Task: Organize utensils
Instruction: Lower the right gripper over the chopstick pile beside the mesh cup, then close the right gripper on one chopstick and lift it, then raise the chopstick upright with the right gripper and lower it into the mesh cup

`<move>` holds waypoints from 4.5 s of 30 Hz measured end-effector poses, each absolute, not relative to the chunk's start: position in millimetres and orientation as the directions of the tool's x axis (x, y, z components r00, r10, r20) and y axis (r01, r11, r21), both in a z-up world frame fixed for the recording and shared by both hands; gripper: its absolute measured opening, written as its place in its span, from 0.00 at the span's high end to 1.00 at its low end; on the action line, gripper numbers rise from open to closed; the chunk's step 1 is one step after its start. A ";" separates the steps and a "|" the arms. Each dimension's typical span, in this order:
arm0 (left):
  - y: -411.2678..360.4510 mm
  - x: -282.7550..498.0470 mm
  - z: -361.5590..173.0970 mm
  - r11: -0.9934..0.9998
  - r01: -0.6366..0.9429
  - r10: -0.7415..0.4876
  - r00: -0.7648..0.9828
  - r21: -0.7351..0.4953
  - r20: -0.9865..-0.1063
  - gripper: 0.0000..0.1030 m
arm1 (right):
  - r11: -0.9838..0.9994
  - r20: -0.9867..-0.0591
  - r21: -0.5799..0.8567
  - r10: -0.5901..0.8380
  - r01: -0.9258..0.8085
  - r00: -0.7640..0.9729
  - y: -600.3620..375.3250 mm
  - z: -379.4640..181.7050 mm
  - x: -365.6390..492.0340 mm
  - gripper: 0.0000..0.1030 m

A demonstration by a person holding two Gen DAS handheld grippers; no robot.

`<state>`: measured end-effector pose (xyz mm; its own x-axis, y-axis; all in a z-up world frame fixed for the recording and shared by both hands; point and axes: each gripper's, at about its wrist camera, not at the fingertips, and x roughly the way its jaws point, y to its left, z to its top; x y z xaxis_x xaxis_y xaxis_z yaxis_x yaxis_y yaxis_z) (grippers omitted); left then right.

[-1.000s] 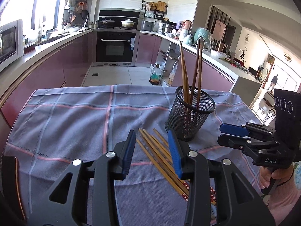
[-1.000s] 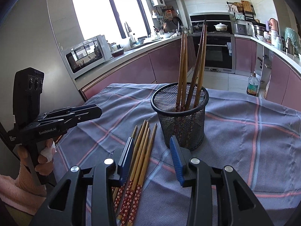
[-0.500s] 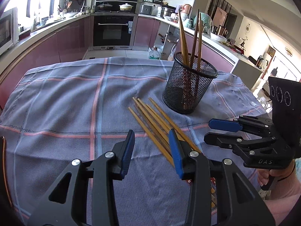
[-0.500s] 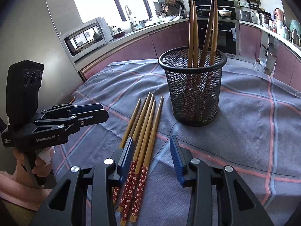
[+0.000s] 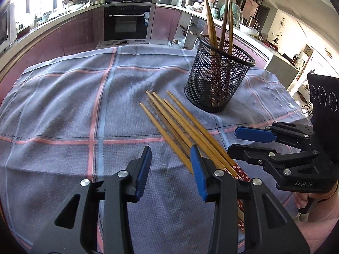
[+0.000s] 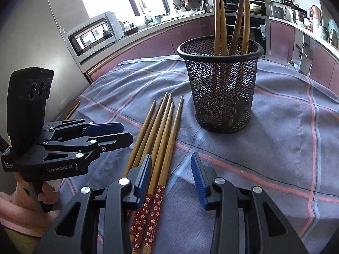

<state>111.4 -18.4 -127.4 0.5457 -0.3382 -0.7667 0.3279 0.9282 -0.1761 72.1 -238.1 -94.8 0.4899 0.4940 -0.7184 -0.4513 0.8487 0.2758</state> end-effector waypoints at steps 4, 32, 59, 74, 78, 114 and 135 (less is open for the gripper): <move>-19.6 117.0 -131.9 0.926 0.328 -0.343 0.533 -0.185 -0.774 0.63 | 0.849 -0.724 0.275 0.492 -0.452 0.484 -236.8 -96.7 74.7 0.64; -19.1 126.7 -138.9 0.927 0.352 -0.309 0.514 -0.132 -0.800 0.74 | 0.868 -0.758 0.210 0.436 -0.451 0.486 -222.6 -104.8 88.3 0.76; -20.6 137.0 -141.3 0.942 0.317 -0.269 0.527 -0.107 -0.806 0.83 | 0.883 -0.779 0.131 0.373 -0.451 0.505 -191.7 -104.8 110.7 0.91; -15.0 134.2 -137.6 0.950 0.281 -0.271 0.537 -0.134 -0.799 0.92 | 0.869 -0.742 0.198 0.436 -0.454 0.510 -211.3 -95.5 99.0 0.95; -11.6 130.3 -131.2 0.949 0.282 -0.282 0.547 -0.144 -0.788 0.93 | 0.854 -0.717 0.219 0.469 -0.473 0.516 -217.7 -85.4 91.7 0.95; -3.3 89.2 -51.4 0.895 0.380 -0.436 0.630 -0.235 -0.642 0.93 | 0.833 -0.540 0.265 0.546 -0.486 0.641 -263.2 -20.3 60.4 0.95; -2.1 78.6 4.7 0.837 0.462 -0.545 0.665 -0.292 -0.510 0.93 | 0.838 -0.443 0.244 0.544 -0.489 0.712 -278.1 14.4 62.0 0.95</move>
<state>78.6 -2.1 4.7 0.6649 -0.5453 -0.5104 0.4623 0.8372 -0.2922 62.0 -278.1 14.4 0.7123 0.5442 -0.4431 -0.4885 0.8378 0.2437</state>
